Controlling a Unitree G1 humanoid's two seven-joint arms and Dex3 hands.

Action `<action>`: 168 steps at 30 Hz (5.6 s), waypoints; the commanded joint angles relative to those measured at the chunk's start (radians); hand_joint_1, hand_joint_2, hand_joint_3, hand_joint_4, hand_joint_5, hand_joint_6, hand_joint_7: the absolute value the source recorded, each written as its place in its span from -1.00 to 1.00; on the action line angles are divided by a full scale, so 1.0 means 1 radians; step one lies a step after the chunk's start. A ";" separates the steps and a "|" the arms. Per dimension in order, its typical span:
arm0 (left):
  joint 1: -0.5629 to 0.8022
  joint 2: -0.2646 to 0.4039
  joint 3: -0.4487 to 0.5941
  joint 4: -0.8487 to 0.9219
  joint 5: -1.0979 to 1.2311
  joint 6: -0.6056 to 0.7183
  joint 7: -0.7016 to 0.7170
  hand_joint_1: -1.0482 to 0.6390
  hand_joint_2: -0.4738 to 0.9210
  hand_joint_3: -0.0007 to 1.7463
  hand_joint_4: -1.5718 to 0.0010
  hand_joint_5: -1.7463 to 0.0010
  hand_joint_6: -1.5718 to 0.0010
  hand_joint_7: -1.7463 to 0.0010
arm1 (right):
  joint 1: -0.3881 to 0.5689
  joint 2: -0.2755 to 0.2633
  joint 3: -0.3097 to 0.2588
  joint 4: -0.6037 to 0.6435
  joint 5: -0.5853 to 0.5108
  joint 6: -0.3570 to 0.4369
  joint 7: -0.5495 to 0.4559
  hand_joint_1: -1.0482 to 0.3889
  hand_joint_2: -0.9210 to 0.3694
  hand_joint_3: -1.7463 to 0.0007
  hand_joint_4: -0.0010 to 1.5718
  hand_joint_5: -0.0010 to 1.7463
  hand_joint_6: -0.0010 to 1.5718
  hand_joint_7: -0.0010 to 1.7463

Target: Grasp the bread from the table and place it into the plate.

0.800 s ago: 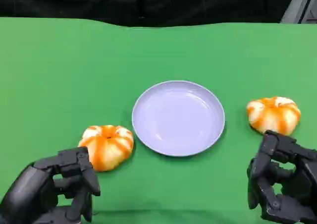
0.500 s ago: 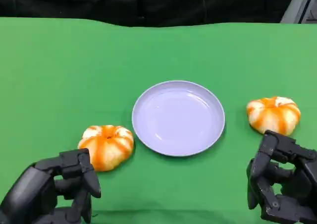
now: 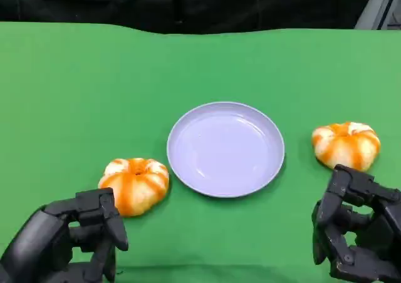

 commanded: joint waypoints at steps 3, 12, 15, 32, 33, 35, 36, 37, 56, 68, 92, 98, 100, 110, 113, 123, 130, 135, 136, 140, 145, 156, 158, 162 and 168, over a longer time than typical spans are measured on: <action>0.010 0.018 0.001 -0.007 0.007 0.003 0.002 0.53 0.45 0.51 -0.08 -1.00 -0.03 -0.78 | -0.003 -0.011 -0.006 0.003 -0.003 -0.007 -0.002 0.36 -0.57 -0.26 0.07 1.00 -0.16 0.92; 0.003 -0.006 -0.008 0.025 0.236 -0.200 0.110 0.05 0.91 -0.49 0.34 0.12 0.09 0.45 | -0.005 -0.008 -0.003 0.006 -0.002 -0.005 -0.004 0.36 -0.57 -0.26 0.07 1.00 -0.16 0.92; -0.008 0.029 -0.021 0.008 0.463 -0.256 0.185 -0.49 0.99 -0.59 0.78 0.76 0.44 0.93 | -0.006 -0.007 -0.001 0.005 -0.002 0.003 -0.006 0.35 -0.57 -0.25 0.07 1.00 -0.16 0.91; -0.251 0.115 -0.166 0.164 1.132 -0.146 0.334 -0.98 1.00 -0.54 1.00 1.00 0.70 1.00 | 0.002 -0.011 0.006 -0.009 -0.014 0.008 -0.014 0.33 -0.57 -0.25 0.06 1.00 -0.16 0.91; -0.265 0.117 -0.175 0.179 1.143 -0.134 0.333 -0.98 1.00 -0.54 1.00 1.00 0.71 1.00 | 0.003 -0.011 0.006 -0.010 -0.015 0.009 -0.013 0.33 -0.57 -0.25 0.06 1.00 -0.16 0.91; -0.322 0.112 -0.207 0.258 1.169 -0.093 0.326 -0.98 1.00 -0.52 1.00 1.00 0.75 1.00 | 0.005 -0.007 0.008 -0.017 -0.008 0.014 -0.014 0.33 -0.57 -0.25 0.06 1.00 -0.16 0.91; -0.349 0.111 -0.223 0.299 1.178 -0.077 0.325 -0.98 1.00 -0.50 1.00 1.00 0.77 0.99 | 0.007 -0.005 0.010 -0.021 -0.006 0.016 -0.015 0.33 -0.57 -0.25 0.06 1.00 -0.16 0.91; -0.368 0.113 -0.235 0.326 1.183 -0.066 0.327 -0.98 1.00 -0.48 1.00 1.00 0.78 0.99 | 0.008 -0.004 0.011 -0.024 -0.005 0.018 -0.015 0.33 -0.57 -0.25 0.07 1.00 -0.16 0.91; -0.621 0.058 -0.445 0.744 1.168 0.027 0.441 -0.92 1.00 -0.40 1.00 1.00 0.75 0.99 | 0.028 -0.004 0.027 -0.052 -0.017 0.015 -0.031 0.30 -0.59 -0.23 0.05 1.00 -0.17 0.91; -0.660 0.036 -0.488 0.814 1.120 0.052 0.460 -0.87 1.00 -0.34 1.00 1.00 0.72 0.99 | 0.035 -0.005 0.031 -0.062 -0.015 0.016 -0.034 0.28 -0.59 -0.21 0.05 1.00 -0.16 0.90; -0.712 0.030 -0.527 0.881 1.036 0.146 0.351 -0.81 1.00 -0.29 0.75 0.95 0.64 0.98 | 0.038 -0.011 0.033 -0.074 -0.011 0.017 -0.033 0.29 -0.63 -0.17 0.05 1.00 -0.15 0.87; -0.731 0.025 -0.536 0.915 1.025 0.151 0.351 -0.80 1.00 -0.27 0.74 0.96 0.63 0.98 | 0.039 -0.014 0.032 -0.080 -0.008 0.024 -0.031 0.30 -0.63 -0.16 0.05 1.00 -0.14 0.87; -0.739 0.021 -0.539 0.930 1.018 0.156 0.351 -0.80 1.00 -0.27 0.74 0.96 0.63 0.99 | 0.040 -0.016 0.031 -0.081 -0.010 0.023 -0.030 0.30 -0.64 -0.16 0.05 1.00 -0.14 0.87; -0.727 -0.001 -0.514 0.941 0.965 0.122 0.452 -0.47 1.00 -0.39 0.58 0.94 0.45 0.95 | 0.045 -0.014 0.030 -0.094 -0.015 0.034 -0.035 0.33 -0.63 -0.17 0.05 1.00 -0.15 0.88; -0.717 -0.005 -0.508 0.939 0.952 0.107 0.490 -0.36 1.00 -0.39 0.50 0.93 0.39 0.95 | 0.046 -0.011 0.030 -0.092 -0.010 0.032 -0.035 0.34 -0.63 -0.18 0.05 1.00 -0.15 0.89; -0.709 -0.017 -0.479 1.058 0.927 -0.149 0.866 0.19 0.94 -0.63 -0.07 -0.84 -0.11 -0.24 | 0.046 -0.013 0.029 -0.089 -0.008 0.020 -0.027 0.32 -0.63 -0.16 0.05 1.00 -0.17 0.89; -0.709 -0.016 -0.451 1.076 0.908 -0.228 0.945 0.11 0.84 -0.31 0.04 -1.00 0.34 -0.99 | 0.048 -0.014 0.028 -0.097 -0.012 0.031 -0.029 0.30 -0.63 -0.16 0.04 1.00 -0.16 0.88; -0.718 -0.015 -0.431 1.064 0.887 -0.250 0.961 0.09 0.72 -0.16 -0.01 -1.00 0.30 -1.00 | 0.049 -0.012 0.028 -0.100 -0.011 0.033 -0.032 0.31 -0.62 -0.16 0.04 1.00 -0.15 0.88; -0.720 -0.014 -0.429 1.060 0.887 -0.252 0.962 0.09 0.68 -0.12 -0.03 -1.00 0.28 -1.00 | 0.049 -0.012 0.028 -0.099 -0.010 0.033 -0.031 0.31 -0.62 -0.16 0.04 1.00 -0.15 0.88; -0.729 -0.014 -0.415 1.036 0.890 -0.269 0.968 0.08 0.62 -0.01 -0.06 -1.00 0.22 -1.00 | 0.049 -0.013 0.028 -0.101 -0.011 0.035 -0.031 0.30 -0.61 -0.17 0.04 1.00 -0.14 0.87; -0.743 -0.026 -0.410 0.968 0.894 -0.281 0.961 0.07 0.59 0.10 -0.09 -1.00 0.20 -1.00 | 0.052 -0.012 0.030 -0.101 -0.013 0.030 -0.033 0.30 -0.61 -0.17 0.04 1.00 -0.15 0.87; -0.839 -0.077 -0.474 0.812 0.922 -0.267 0.816 0.11 0.44 0.18 -0.07 -1.00 0.11 -0.81 | 0.051 -0.013 0.031 -0.098 -0.017 0.029 -0.031 0.33 -0.62 -0.17 0.03 1.00 -0.15 0.88; -0.869 -0.090 -0.488 0.829 0.922 -0.277 0.794 0.13 0.45 0.16 -0.06 -1.00 0.11 -0.80 | 0.052 -0.011 0.033 -0.098 -0.018 0.025 -0.031 0.33 -0.61 -0.18 0.03 1.00 -0.15 0.88; -0.920 -0.116 -0.513 0.877 0.931 -0.286 0.776 0.11 0.48 0.13 -0.05 -1.00 0.13 -0.83 | 0.056 -0.009 0.040 -0.102 -0.028 0.023 -0.037 0.33 -0.59 -0.19 0.04 1.00 -0.14 0.88; -1.032 -0.181 -0.564 1.060 0.954 -0.291 0.771 0.04 0.66 -0.13 -0.06 -1.00 0.22 -0.96 | 0.064 -0.006 0.060 -0.117 -0.044 0.020 -0.044 0.32 -0.58 -0.21 0.04 1.00 -0.14 0.88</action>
